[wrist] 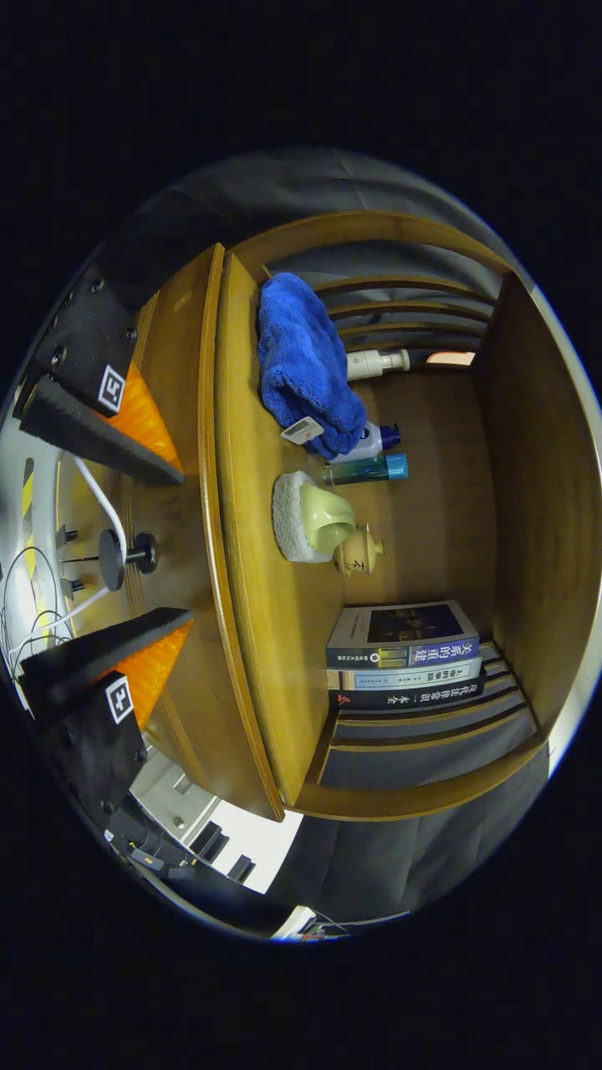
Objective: Pull open the drawer, take out the items inside it, and place them on the countertop above the cabinet.
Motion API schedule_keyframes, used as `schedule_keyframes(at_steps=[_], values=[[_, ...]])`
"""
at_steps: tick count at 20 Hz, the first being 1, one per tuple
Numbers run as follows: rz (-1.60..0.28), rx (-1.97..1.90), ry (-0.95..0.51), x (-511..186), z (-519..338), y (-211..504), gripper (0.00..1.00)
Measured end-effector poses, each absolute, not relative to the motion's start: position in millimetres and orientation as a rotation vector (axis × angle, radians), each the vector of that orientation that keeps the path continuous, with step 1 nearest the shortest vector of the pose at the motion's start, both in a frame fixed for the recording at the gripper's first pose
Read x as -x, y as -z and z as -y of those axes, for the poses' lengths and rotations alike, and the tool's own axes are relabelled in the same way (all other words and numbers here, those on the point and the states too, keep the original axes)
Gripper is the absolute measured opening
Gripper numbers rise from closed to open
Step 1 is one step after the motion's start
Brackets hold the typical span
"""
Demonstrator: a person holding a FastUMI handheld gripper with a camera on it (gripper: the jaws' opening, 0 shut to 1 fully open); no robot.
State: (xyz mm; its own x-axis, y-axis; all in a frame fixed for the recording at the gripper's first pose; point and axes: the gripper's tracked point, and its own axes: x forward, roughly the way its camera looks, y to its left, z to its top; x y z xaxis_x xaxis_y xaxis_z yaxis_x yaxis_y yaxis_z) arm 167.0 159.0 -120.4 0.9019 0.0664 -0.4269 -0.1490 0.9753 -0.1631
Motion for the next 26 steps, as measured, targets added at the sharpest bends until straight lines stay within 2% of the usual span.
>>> schedule_keyframes(at_steps=[4,8,15,22,26], values=[[-0.430,0.139,-0.127,-168.7,-157.2,123.7,0.98],[-0.409,0.087,-0.074,-169.3,-143.5,115.8,1.00],[-0.267,0.162,0.004,-181.2,-119.9,49.1,0.98],[-0.221,0.256,-0.162,-204.7,-148.6,35.5,0.98],[-0.232,0.255,-0.156,-216.1,-152.7,28.9,0.98]])
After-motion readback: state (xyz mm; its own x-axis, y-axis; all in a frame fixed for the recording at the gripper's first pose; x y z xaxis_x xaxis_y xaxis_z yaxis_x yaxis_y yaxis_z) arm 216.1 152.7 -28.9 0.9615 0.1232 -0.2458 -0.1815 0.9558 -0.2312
